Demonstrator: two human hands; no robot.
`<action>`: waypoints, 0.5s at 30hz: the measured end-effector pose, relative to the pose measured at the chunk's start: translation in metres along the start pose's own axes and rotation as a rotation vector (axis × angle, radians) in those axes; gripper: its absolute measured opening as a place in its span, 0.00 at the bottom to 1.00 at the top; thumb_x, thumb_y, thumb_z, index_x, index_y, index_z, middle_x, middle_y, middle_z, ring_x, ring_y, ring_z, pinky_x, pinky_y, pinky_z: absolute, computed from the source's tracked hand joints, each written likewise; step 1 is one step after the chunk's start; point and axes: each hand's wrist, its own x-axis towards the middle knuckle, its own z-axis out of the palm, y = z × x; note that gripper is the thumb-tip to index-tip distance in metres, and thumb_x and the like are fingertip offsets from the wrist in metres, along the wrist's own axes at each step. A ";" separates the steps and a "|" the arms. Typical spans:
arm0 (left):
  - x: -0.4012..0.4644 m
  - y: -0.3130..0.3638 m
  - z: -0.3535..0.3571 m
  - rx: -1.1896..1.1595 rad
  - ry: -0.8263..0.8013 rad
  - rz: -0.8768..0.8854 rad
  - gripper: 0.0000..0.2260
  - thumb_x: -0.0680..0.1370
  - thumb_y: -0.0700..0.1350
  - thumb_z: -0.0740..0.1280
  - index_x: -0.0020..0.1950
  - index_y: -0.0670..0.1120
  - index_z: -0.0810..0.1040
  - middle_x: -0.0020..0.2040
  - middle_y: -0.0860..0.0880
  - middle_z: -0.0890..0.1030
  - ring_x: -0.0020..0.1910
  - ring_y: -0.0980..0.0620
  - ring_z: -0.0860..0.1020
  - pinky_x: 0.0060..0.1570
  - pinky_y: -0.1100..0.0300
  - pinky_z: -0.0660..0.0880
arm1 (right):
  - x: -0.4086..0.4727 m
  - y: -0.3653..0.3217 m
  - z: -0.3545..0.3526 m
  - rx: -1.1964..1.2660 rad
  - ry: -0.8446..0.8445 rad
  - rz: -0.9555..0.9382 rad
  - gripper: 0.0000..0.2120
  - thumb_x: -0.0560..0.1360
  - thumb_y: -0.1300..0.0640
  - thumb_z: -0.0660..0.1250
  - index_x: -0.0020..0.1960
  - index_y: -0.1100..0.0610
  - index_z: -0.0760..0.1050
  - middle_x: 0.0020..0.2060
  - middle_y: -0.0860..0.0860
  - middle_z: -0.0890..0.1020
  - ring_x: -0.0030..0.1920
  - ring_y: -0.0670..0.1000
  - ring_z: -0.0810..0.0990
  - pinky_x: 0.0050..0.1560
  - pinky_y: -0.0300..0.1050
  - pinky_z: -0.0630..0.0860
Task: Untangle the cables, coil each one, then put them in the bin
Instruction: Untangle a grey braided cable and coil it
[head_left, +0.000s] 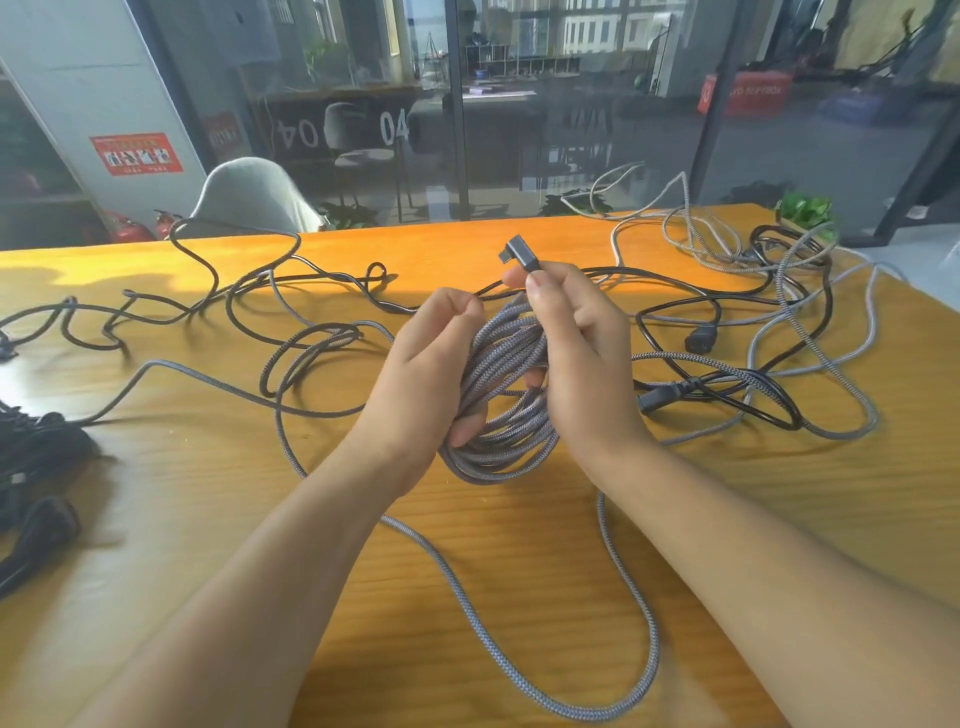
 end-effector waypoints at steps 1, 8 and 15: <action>0.001 0.000 -0.002 -0.020 -0.028 -0.049 0.07 0.87 0.44 0.56 0.52 0.44 0.69 0.29 0.48 0.70 0.20 0.50 0.61 0.19 0.63 0.57 | 0.000 0.001 -0.001 0.010 -0.027 0.023 0.13 0.87 0.56 0.60 0.54 0.61 0.80 0.32 0.55 0.72 0.34 0.54 0.70 0.27 0.46 0.68; 0.003 0.001 -0.006 -0.010 -0.043 -0.044 0.11 0.88 0.50 0.57 0.53 0.44 0.71 0.28 0.51 0.71 0.21 0.49 0.62 0.19 0.62 0.58 | 0.006 0.013 0.003 0.038 -0.007 0.004 0.20 0.86 0.55 0.61 0.44 0.71 0.71 0.33 0.70 0.67 0.32 0.68 0.65 0.27 0.50 0.65; 0.002 -0.013 0.007 0.187 0.089 0.260 0.13 0.88 0.54 0.57 0.63 0.52 0.79 0.36 0.46 0.78 0.33 0.46 0.78 0.34 0.57 0.76 | 0.014 0.014 0.007 0.068 0.174 0.134 0.22 0.84 0.54 0.63 0.39 0.69 0.67 0.31 0.60 0.66 0.33 0.60 0.62 0.32 0.54 0.62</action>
